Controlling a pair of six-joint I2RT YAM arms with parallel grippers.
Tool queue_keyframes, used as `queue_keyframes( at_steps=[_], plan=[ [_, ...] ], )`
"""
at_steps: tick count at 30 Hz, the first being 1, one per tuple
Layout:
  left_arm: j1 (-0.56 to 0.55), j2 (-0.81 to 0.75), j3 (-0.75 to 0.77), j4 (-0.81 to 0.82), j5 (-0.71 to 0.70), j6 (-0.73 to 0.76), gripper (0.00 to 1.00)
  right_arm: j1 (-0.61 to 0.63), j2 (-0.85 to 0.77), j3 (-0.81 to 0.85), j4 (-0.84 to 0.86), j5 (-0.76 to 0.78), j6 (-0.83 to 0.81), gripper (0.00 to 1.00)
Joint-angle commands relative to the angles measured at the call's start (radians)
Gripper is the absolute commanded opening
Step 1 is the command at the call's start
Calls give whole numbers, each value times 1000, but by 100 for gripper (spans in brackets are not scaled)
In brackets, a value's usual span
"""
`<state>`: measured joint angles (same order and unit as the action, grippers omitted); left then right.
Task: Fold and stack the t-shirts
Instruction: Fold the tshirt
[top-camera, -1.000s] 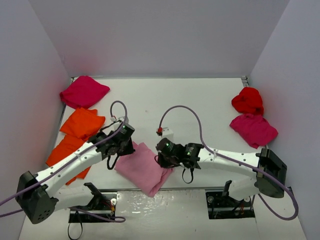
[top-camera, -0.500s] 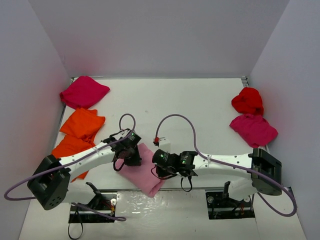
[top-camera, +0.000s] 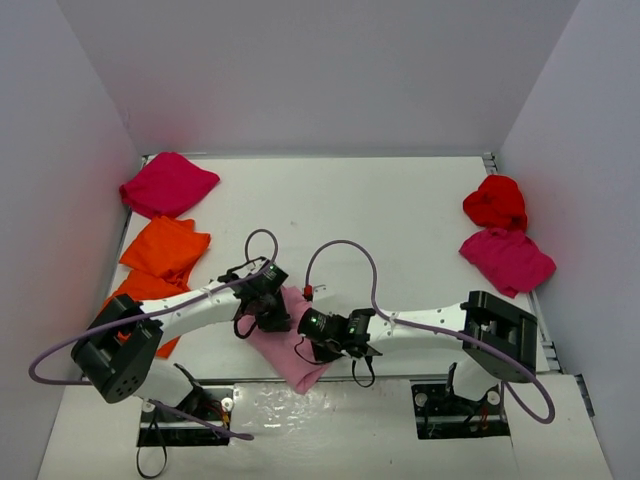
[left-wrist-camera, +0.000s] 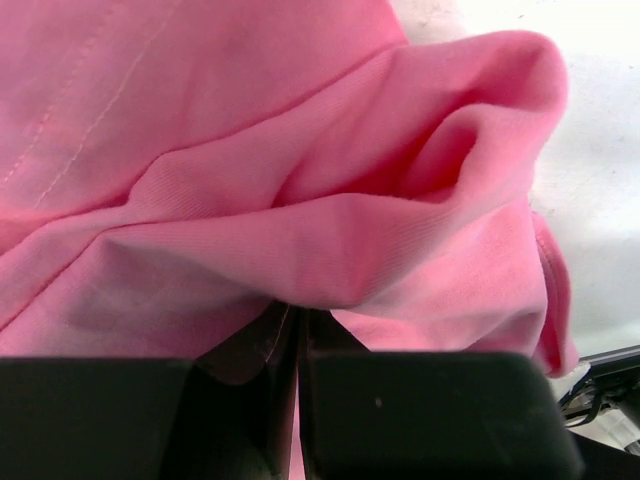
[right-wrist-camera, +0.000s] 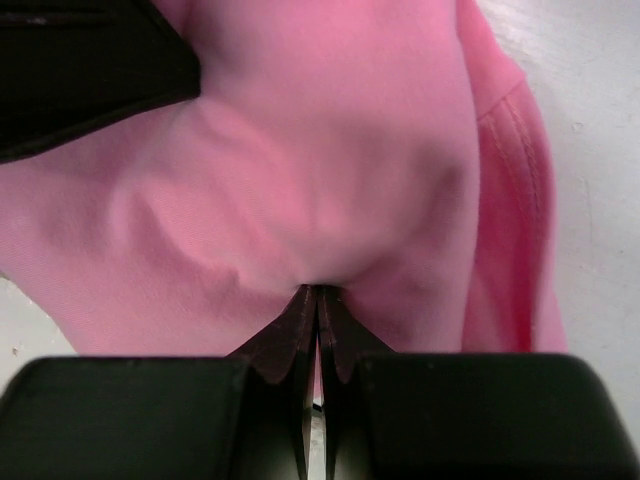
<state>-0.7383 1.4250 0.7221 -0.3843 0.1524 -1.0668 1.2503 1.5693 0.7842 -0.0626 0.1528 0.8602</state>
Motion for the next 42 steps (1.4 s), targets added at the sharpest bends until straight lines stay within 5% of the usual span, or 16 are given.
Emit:
queue_keyframes(
  at_steps=[1,4,12,14,17,21,28,32,42],
  plan=[
    [-3,37,-53,38,-45,-21,0,3,61,-46,-16,23,4,0],
    [-8,6,-58,34,-75,-25,0,6,47,-37,-18,31,7,0],
    [-71,-468,24,-136,-407,17,0,31,-175,11,-45,145,-9,0],
    [-73,-590,48,-158,-467,36,1,32,-234,17,-51,181,-21,10],
    [-73,-743,89,-215,-524,57,30,34,-314,26,-48,219,-45,42],
    [-73,-827,108,-275,-550,62,49,31,-293,64,-47,218,-90,49],
    [-75,-1064,76,-339,-583,20,50,54,-28,203,-10,148,-138,43],
    [-73,-1206,131,-490,-663,15,50,58,75,245,8,92,-149,9],
    [-30,-1304,408,-738,-671,111,50,50,241,309,16,24,-178,0]
  ],
)
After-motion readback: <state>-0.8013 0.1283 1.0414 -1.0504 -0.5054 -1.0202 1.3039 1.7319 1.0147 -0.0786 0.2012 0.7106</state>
